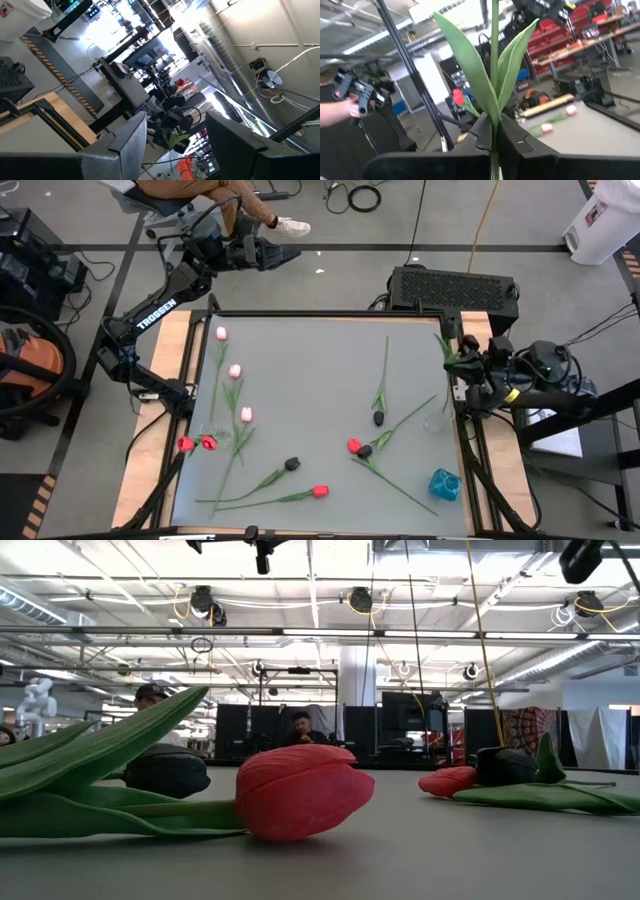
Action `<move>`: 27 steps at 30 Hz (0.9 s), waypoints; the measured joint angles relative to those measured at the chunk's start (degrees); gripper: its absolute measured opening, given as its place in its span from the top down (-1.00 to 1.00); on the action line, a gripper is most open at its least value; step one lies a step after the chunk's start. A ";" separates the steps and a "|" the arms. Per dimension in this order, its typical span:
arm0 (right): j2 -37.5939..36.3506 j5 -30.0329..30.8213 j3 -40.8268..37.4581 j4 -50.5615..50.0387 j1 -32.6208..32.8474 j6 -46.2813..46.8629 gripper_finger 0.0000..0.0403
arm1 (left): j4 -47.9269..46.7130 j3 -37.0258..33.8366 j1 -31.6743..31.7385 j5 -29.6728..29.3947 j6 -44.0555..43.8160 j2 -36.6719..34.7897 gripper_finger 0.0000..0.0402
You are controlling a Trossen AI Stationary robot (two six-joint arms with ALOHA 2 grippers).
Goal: Sort flowers into vase by color
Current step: Put the top left black tulip into the right transparent vase
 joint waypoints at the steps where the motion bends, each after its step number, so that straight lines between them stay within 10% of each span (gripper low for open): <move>1: 0.00 0.02 0.34 -1.68 0.00 0.06 1.00 | 0.00 0.00 0.00 0.00 0.02 0.00 -0.04; 27: 0.07 -0.33 0.46 -11.54 -0.01 -3.71 1.00 | 0.00 0.00 -1.27 0.02 1.01 0.00 -0.04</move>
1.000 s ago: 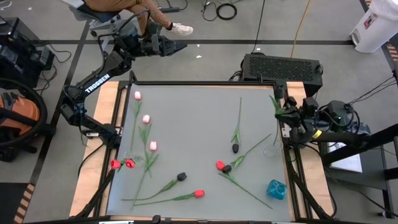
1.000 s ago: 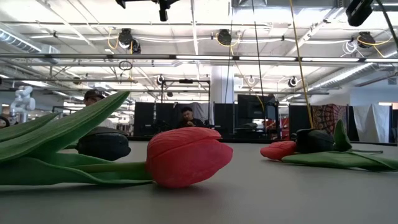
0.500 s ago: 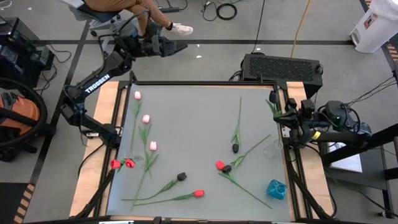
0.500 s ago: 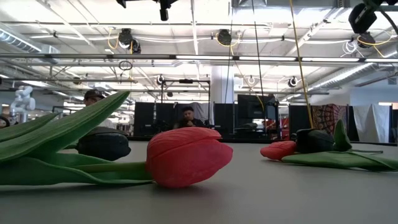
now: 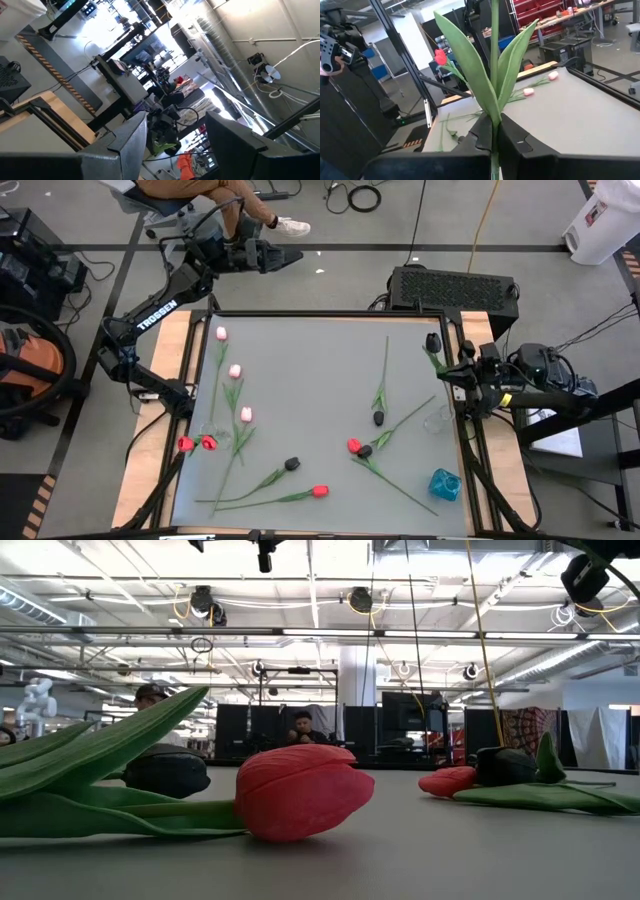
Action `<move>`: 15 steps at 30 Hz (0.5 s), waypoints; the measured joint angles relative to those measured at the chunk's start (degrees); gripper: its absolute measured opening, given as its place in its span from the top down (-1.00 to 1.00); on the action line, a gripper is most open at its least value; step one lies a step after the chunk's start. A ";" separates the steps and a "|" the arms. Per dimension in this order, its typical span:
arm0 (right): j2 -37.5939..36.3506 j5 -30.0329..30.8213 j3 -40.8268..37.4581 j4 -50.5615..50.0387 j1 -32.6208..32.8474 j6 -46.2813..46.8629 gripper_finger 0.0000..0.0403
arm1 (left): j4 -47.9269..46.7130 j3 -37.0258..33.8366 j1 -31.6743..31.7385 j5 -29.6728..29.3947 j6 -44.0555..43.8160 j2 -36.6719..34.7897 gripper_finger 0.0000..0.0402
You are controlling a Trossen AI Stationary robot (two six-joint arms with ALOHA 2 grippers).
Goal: Sort flowers into vase by color
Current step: Put the top left black tulip into the right transparent vase
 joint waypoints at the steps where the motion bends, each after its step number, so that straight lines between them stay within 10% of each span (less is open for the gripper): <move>1: 0.00 0.00 0.00 0.00 0.02 0.00 1.00 | 0.02 0.00 0.00 0.00 0.00 0.00 -0.04; 15: 0.00 -0.26 0.00 -0.13 0.02 4.02 0.85 | 0.01 0.00 0.00 0.00 0.00 0.00 -0.04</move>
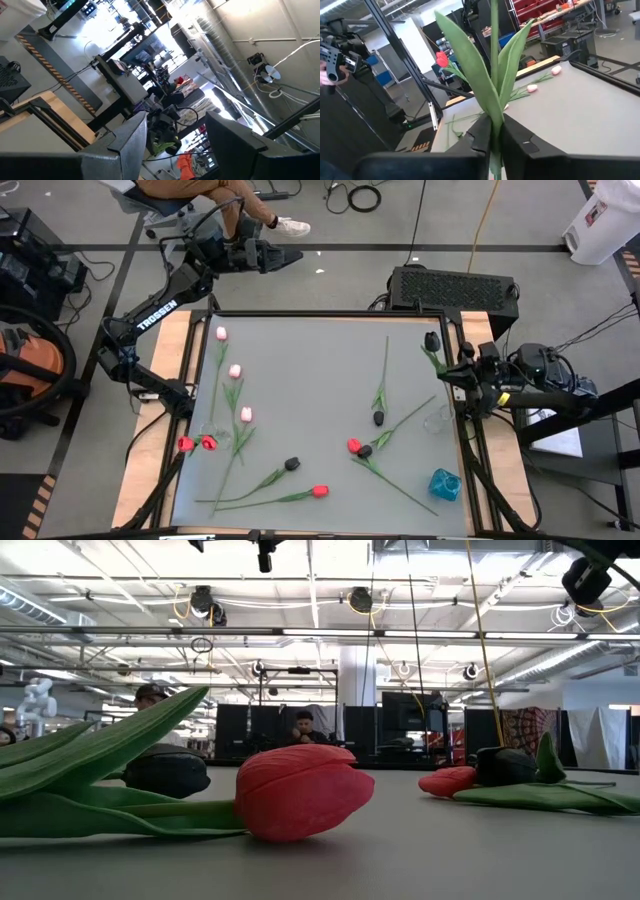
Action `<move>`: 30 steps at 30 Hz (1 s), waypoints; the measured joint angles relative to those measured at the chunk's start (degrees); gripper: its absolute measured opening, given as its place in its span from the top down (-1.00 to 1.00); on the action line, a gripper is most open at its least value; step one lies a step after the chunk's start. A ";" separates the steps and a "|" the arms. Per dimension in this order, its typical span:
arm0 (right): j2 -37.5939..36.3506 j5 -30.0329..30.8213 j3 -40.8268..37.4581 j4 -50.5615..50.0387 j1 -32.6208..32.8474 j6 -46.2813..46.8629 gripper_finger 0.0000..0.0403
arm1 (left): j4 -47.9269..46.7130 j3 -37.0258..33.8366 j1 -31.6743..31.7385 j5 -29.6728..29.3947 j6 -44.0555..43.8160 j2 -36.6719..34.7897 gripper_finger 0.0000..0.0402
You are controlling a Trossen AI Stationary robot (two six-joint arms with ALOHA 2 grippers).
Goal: Sort flowers into vase by color
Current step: Put the top left black tulip into the right transparent vase, then put the top black tulip into the right transparent vase
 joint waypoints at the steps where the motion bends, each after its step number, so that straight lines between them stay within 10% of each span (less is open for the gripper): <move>1: 0.00 0.01 0.00 0.00 -0.01 0.08 0.82 | 0.00 0.00 0.00 0.00 0.00 0.00 -0.04; 30: 0.00 -0.22 0.00 -1.11 0.00 3.13 0.07 | 0.02 0.00 0.00 0.00 -0.04 0.00 -0.04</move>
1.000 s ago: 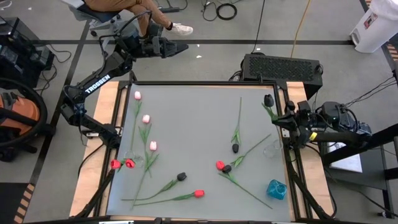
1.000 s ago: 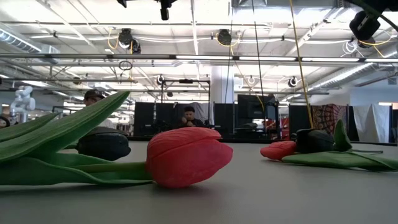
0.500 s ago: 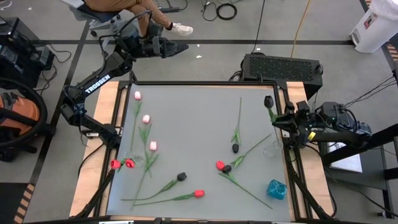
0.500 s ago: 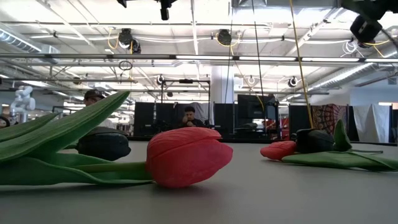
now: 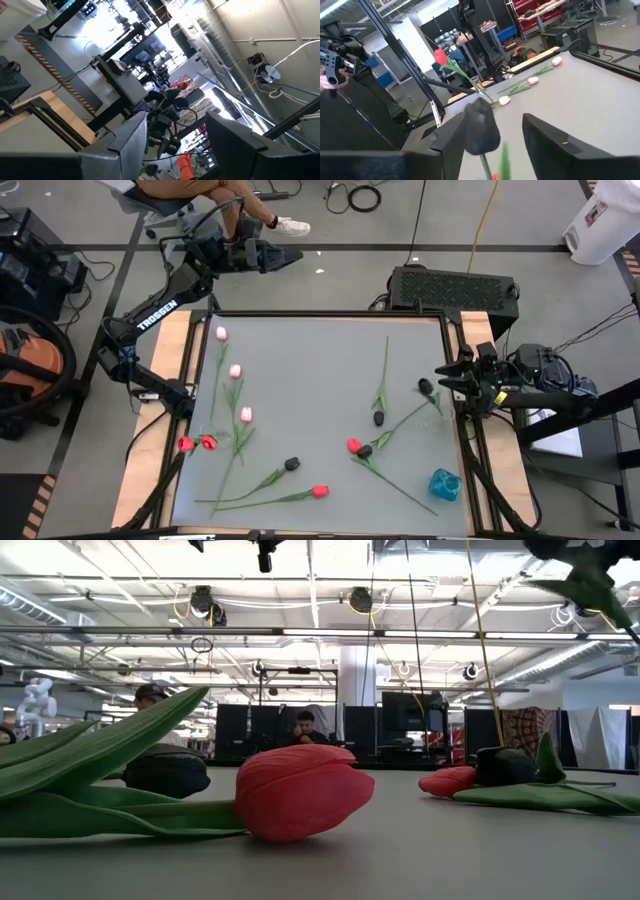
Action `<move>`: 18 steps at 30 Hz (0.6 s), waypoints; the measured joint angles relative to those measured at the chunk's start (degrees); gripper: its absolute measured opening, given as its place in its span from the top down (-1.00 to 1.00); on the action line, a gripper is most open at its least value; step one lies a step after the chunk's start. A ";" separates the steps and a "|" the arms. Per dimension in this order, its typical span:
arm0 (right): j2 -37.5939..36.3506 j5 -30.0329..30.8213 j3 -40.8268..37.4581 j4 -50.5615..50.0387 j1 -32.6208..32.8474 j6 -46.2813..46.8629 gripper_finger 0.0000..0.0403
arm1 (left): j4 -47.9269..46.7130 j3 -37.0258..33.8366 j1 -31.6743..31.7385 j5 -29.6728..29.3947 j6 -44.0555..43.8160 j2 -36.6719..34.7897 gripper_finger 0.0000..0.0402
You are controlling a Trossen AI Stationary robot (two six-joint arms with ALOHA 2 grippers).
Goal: Sort flowers into vase by color
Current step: Put the top black tulip into the right transparent vase
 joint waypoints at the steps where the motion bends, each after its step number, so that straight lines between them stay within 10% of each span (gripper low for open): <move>1: 0.00 0.02 0.00 0.60 0.00 -0.10 0.05 | -0.01 0.00 0.00 0.00 0.02 0.00 -0.04; 18: 0.02 0.87 0.00 13.33 0.00 0.42 0.00 | 0.01 0.00 -0.74 0.56 0.04 0.00 -0.04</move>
